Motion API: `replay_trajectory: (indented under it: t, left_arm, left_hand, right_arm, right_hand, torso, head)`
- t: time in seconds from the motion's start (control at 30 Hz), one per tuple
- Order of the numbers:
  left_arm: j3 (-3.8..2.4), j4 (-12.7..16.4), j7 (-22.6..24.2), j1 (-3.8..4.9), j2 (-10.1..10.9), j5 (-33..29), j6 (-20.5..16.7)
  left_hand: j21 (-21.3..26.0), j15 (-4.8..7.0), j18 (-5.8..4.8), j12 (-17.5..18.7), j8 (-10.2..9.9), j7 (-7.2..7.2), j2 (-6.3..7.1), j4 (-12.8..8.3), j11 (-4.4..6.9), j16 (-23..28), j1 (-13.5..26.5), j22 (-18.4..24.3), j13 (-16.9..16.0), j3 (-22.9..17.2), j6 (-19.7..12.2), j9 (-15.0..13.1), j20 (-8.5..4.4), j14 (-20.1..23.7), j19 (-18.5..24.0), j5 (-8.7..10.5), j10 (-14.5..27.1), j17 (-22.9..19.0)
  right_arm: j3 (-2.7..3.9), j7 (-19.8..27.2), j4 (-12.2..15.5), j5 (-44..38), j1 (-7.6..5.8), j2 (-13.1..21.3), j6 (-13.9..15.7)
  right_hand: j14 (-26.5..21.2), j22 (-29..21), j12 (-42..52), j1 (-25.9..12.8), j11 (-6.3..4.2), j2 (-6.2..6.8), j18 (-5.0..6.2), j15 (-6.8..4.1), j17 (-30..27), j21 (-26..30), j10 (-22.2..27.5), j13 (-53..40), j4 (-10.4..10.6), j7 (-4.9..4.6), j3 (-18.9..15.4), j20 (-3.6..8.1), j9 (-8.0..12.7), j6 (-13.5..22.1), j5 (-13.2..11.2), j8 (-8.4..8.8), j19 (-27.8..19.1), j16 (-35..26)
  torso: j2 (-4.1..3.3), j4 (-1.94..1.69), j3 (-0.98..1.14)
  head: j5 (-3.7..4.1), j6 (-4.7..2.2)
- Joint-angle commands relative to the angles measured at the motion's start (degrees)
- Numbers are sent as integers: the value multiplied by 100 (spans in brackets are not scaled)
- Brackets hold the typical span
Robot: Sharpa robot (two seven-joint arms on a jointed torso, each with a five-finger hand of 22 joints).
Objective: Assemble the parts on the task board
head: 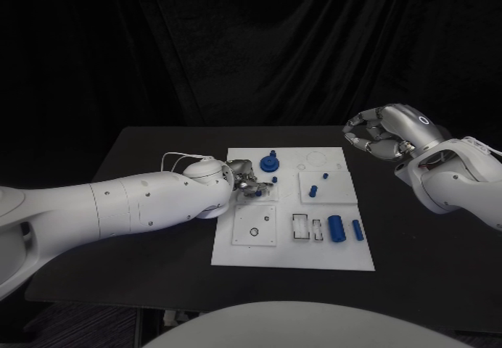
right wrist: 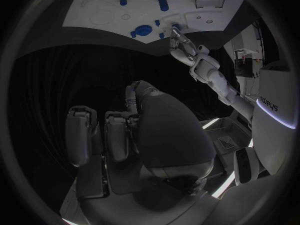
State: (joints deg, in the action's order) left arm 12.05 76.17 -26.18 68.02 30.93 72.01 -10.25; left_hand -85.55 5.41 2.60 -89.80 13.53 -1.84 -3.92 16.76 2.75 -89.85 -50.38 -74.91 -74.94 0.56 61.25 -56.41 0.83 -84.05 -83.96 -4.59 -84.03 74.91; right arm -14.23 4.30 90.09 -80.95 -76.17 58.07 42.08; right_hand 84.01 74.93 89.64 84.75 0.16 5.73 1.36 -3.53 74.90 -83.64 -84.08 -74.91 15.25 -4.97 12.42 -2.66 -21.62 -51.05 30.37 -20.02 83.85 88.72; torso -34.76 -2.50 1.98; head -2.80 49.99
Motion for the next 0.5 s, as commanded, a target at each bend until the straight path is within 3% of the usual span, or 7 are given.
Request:
replay_trajectory:
  t: [0.03, 0.27, 0.5]
  left_arm:
    - [6, -20, 72, -28, -5, -12, -50]
    - [6, -36, 220, -35, 2, -12, -176]
    - [6, -56, 535, -38, -4, -263, -414]
  left_hand:
    - [32, -29, -44, -20, -30, 4, -26, 4, -47, -15, 85, -761, -1506, 67, 38, -10, 53, -595, -99, 28, -597, 1509]
    - [42, -25, -42, -20, -52, 15, -232, 13, -39, -15, 358, -765, -1506, 306, 109, -88, 50, -595, -98, 40, -597, 1509]
    - [55, -23, -41, -20, 9, 21, -427, 2, -35, -15, 391, -767, -1506, 499, 75, -318, 48, -595, -92, -142, -597, 1509]
  right_arm:
    - [4, -123, 3, -14, 15, 6, -32]
    - [5, -145, 5, -14, 16, 8, -38]
    - [5, -166, 6, -14, 16, 8, -37]
  right_hand:
    - [554, 1280, -30, 41, 45, -15, 34, 37, 1355, 37, -515, -1431, 16, -33, 30, -44, 8, -22, 37, -30, 278, -33]
    - [555, 1280, -33, 28, 48, -19, 34, 40, 1357, 38, -511, -1427, 26, -35, 32, -46, 11, -20, 40, -30, 278, -31]
    - [554, 1278, -39, 19, 51, -29, 35, 42, 1353, 43, -505, -1421, 36, -36, 39, -49, 13, -19, 48, -32, 276, -35]
  torso:
    - [-4, -2, -1]
    - [-3, -6, 0]
    - [-5, -1, -1]
  head:
    - [7, 1]
    - [14, 1]
    - [12, 1]
